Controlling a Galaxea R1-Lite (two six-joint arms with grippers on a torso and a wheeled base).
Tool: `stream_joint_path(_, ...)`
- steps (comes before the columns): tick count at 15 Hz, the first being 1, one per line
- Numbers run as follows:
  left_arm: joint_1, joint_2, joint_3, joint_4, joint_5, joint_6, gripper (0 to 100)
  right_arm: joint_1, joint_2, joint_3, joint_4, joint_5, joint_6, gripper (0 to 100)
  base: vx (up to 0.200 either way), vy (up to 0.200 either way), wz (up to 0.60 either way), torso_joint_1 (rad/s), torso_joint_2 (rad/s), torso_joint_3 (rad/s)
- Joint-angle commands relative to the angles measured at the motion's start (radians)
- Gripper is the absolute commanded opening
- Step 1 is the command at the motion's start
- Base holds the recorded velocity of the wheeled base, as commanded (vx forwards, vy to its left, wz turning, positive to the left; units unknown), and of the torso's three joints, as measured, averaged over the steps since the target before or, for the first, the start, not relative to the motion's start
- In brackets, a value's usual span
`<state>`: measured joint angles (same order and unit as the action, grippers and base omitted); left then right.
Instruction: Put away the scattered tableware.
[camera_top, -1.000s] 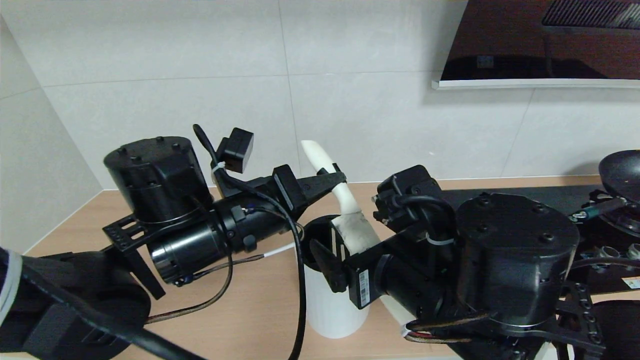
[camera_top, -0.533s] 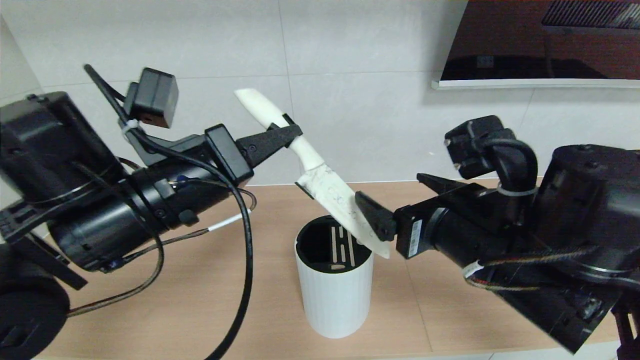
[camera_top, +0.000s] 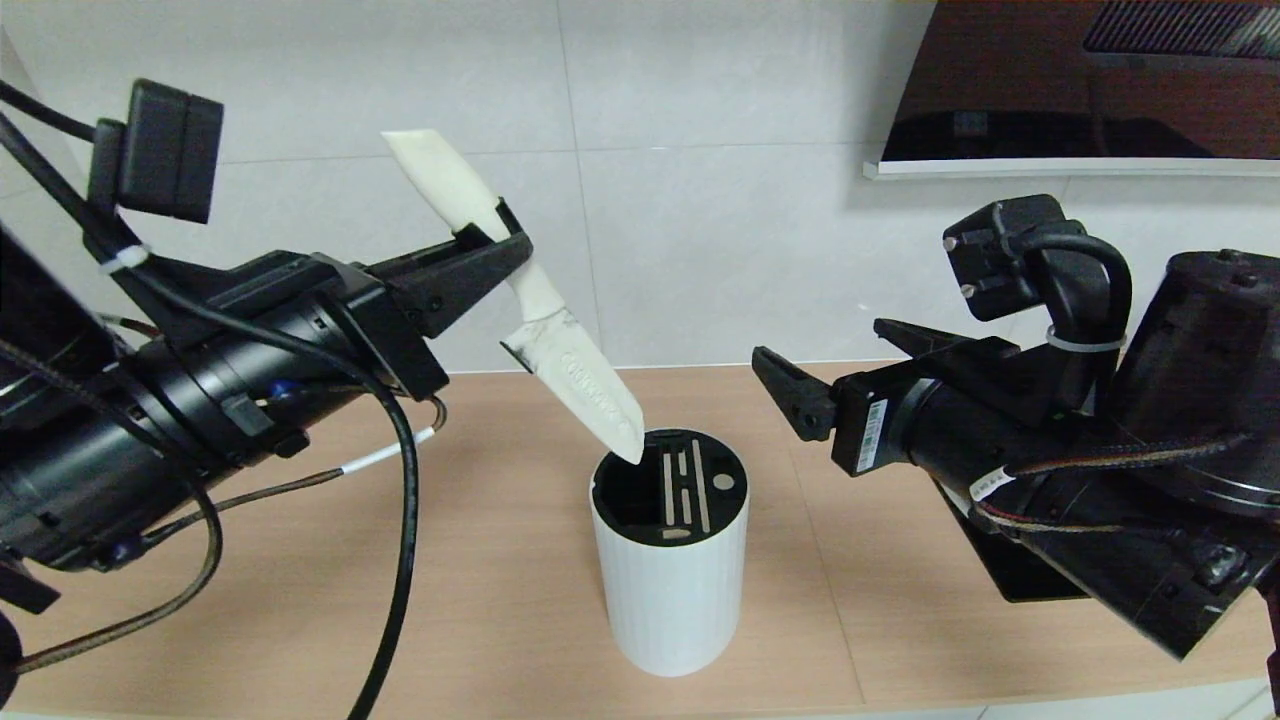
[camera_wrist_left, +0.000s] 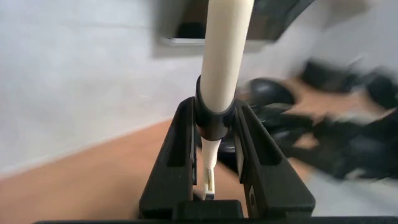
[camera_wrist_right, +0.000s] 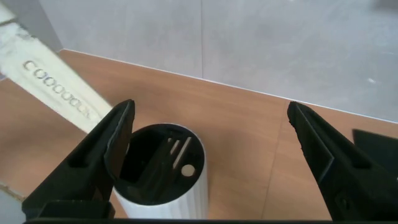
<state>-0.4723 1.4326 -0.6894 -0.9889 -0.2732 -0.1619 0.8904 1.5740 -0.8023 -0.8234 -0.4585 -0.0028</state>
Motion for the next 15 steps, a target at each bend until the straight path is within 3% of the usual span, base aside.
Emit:
stream_joint_path(1,-0.002,0.023,0.036,-0.025,0.000,0.033,0,-0.004,0.007,0.000,0.000,0.000,0.000,100,0.000,0.000,0.00,0.000,0.00,0.000)
stream_joint_path(3,-0.002,0.063,0.059,-0.057,0.002,0.061,0,-0.005,0.007,0.000,0.000,0.000,-0.002,100,0.000,0.000,0.00,0.000,0.00,0.000)
stream_joint_path(7,-0.015,0.124,0.074,-0.106,0.002,0.061,0,-0.005,0.009,0.005,0.000,0.000,-0.002,100,0.000,0.000,0.00,0.000,0.00,0.000)
stream_joint_path(15,-0.055,0.149,0.108,-0.109,0.003,0.070,0,-0.005,0.029,0.006,0.000,0.000,-0.002,100,0.000,0.000,0.00,0.000,0.00,0.000)
